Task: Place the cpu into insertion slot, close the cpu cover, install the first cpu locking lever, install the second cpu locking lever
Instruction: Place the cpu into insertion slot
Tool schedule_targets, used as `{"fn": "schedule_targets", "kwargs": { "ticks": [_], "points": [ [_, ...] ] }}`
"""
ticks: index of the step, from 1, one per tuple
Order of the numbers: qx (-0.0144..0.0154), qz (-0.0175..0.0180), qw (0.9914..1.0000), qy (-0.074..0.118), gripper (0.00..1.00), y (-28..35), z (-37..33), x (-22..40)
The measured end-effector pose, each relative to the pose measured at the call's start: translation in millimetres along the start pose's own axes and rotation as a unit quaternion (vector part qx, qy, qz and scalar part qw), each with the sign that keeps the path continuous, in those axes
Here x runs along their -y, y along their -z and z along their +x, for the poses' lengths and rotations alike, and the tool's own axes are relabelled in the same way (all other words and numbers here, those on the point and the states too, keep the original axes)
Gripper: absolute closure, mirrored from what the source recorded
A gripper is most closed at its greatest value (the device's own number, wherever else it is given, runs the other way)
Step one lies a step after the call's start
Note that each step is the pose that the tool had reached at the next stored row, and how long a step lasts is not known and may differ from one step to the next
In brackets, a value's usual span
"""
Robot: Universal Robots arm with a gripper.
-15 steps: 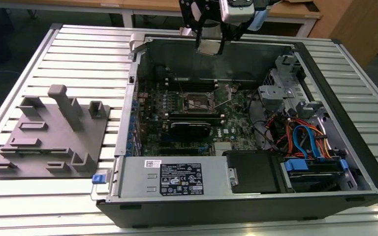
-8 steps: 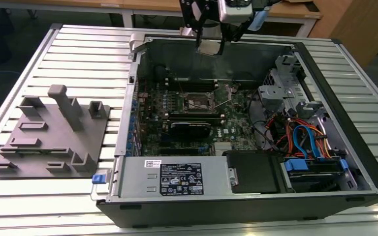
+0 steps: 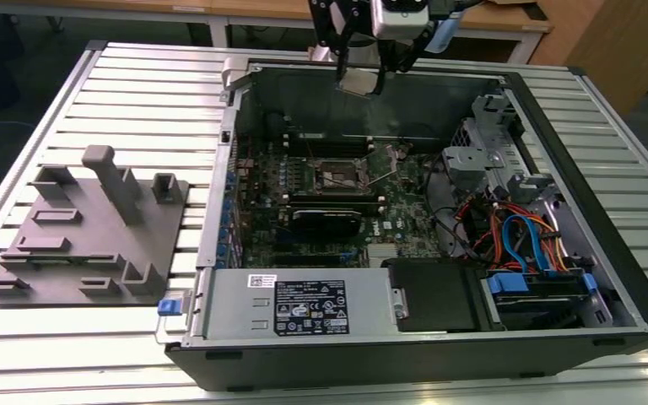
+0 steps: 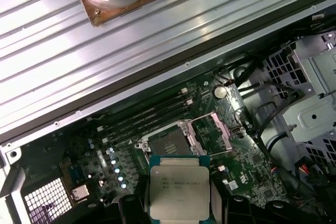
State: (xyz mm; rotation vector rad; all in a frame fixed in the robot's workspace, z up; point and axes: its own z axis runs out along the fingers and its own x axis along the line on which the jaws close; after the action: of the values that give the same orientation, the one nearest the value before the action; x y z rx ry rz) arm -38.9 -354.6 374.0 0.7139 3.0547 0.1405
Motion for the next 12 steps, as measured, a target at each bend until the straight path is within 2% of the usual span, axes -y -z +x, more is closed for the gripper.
{"fn": "schedule_targets", "kwargs": {
  "ticks": [5, 12],
  "points": [
    [0.001, -0.0002, 0.99994, -0.011, 0.46, 0.0, 0.0, 0.0],
    [0.0011, -0.0001, 0.99993, -0.011, 0.46, -0.1, 0.0, 0.0]
  ]
}}
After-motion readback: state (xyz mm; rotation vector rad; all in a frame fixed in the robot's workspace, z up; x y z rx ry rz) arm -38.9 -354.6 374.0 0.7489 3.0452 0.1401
